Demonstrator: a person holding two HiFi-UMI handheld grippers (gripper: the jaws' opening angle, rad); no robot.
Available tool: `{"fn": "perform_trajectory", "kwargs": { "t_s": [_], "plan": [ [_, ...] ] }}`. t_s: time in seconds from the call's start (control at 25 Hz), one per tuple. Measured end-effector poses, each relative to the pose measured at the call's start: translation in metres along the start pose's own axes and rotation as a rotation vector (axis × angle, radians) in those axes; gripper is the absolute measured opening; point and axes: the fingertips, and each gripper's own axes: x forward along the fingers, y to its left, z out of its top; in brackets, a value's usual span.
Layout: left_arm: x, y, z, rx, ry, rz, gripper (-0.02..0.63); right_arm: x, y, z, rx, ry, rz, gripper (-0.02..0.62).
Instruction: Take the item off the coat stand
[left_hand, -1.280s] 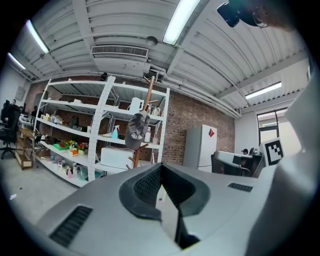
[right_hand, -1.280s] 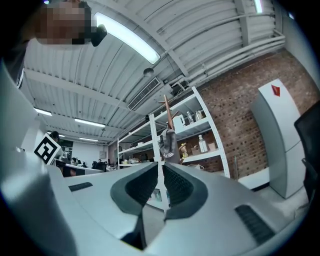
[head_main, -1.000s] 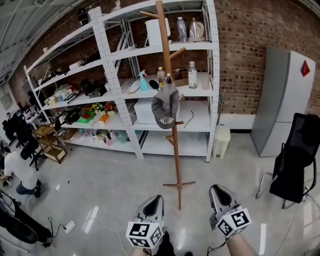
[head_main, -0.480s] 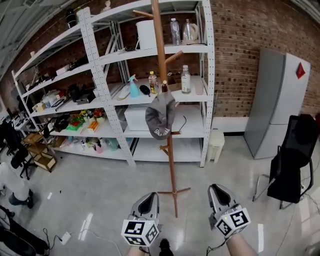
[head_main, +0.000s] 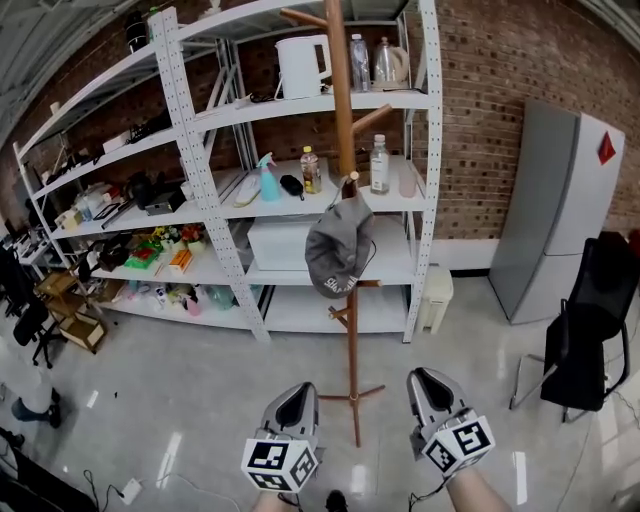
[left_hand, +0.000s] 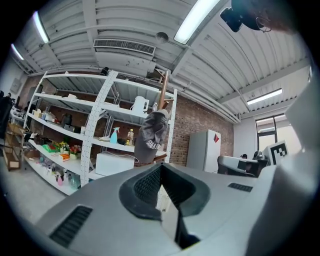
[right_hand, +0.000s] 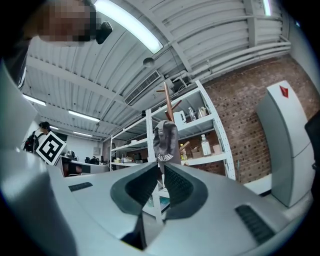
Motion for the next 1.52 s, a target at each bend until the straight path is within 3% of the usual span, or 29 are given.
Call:
{"fn": "perform_trajectory", "kwargs": {
  "t_s": [0.8, 1.12, 1.52],
  "plan": [
    [0.062, 0.094, 0.034, 0.013, -0.009, -0.129, 0.006, 0.119, 0.027, 0.016, -0.117, -0.047, -0.095, 0.044],
    [0.066, 0.110, 0.022, -0.013, 0.009, -0.134, 0.006, 0.135, 0.031, 0.017, -0.088, -0.050, -0.097, 0.044],
    [0.069, 0.121, 0.037, 0.003, -0.010, -0.117, 0.006, 0.164, 0.019, 0.035, -0.119, -0.041, -0.137, 0.046]
  ]
}}
